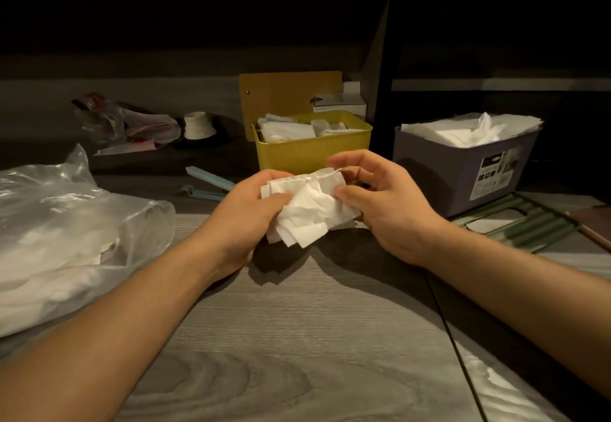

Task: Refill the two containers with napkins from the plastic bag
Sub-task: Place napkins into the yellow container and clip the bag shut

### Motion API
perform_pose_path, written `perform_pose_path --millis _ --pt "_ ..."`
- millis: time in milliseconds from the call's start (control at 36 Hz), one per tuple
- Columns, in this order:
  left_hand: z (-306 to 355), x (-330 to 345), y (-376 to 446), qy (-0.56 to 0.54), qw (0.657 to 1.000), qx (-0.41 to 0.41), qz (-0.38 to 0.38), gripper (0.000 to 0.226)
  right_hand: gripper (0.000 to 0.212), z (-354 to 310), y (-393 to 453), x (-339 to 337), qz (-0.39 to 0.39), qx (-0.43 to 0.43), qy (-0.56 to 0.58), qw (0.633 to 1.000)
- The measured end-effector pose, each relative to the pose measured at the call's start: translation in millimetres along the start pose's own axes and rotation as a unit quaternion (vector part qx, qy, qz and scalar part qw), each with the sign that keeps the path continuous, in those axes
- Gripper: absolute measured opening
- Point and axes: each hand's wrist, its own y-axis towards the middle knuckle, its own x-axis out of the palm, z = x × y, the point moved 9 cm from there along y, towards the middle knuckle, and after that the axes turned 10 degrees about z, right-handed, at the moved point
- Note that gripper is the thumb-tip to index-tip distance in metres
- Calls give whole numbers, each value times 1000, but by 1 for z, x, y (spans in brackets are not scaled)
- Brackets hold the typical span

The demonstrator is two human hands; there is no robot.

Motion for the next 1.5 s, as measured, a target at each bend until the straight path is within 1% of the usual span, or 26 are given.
perform_pose_path --millis 56,111,167,306,556,611,722,778,806,889,972,1028,1083,1167,1250,1333,1361,1417,1500 --pt "0 -1 1 -19 1000 -13 16 19 33 4 2 -2 22 5 1 1000" --pt "1 -1 1 -42 998 -29 27 25 32 6 2 -2 37 1 -8 999" --pt "1 1 0 -43 998 -38 18 27 30 8 3 -2 48 -6 -15 999" --pt "0 3 -3 8 1000 -25 -1 27 27 11 5 -4 55 -4 -17 998" --pt "6 6 -1 11 1000 28 4 45 32 16 7 -3 48 11 0 999" --pt "7 5 -1 15 999 45 11 48 33 13 8 -4 52 -14 -27 998" --pt "10 3 -1 14 997 79 15 53 33 5 10 -7 59 -63 -115 990" --pt "13 2 -3 16 995 96 9 54 42 3 10 -7 47 -79 -145 985" --pt "15 3 -4 20 994 104 3 54 52 2 9 -5 29 -81 -149 985" --pt "16 5 -7 40 993 114 -11 56 81 3 5 4 -44 -64 -106 991" --pt "20 7 -10 73 988 132 -19 58 92 1 3 7 -78 -55 -89 991" --pt "20 10 -11 80 987 132 -34 58 91 -1 2 8 -91 -64 -108 988" --pt "17 13 -11 90 988 120 -50 58 84 0 0 9 -100 -66 -119 986" --pt "16 12 -9 114 985 126 -35 58 72 0 1 5 -84 -68 -141 984" --pt "19 7 -8 133 980 145 -14 64 70 -1 1 1 -69 -72 -171 980" --pt "18 7 -10 129 982 136 -29 73 72 0 -1 4 -89 -64 -155 982" --pt "18 8 -10 123 983 131 -36 71 73 0 -2 4 -89 -71 -161 980" --pt "19 10 -11 107 986 124 -31 59 70 0 -1 3 -74 -82 -178 978" --pt "19 7 -8 109 987 121 -7 50 67 6 5 -2 -51 -58 -145 986"
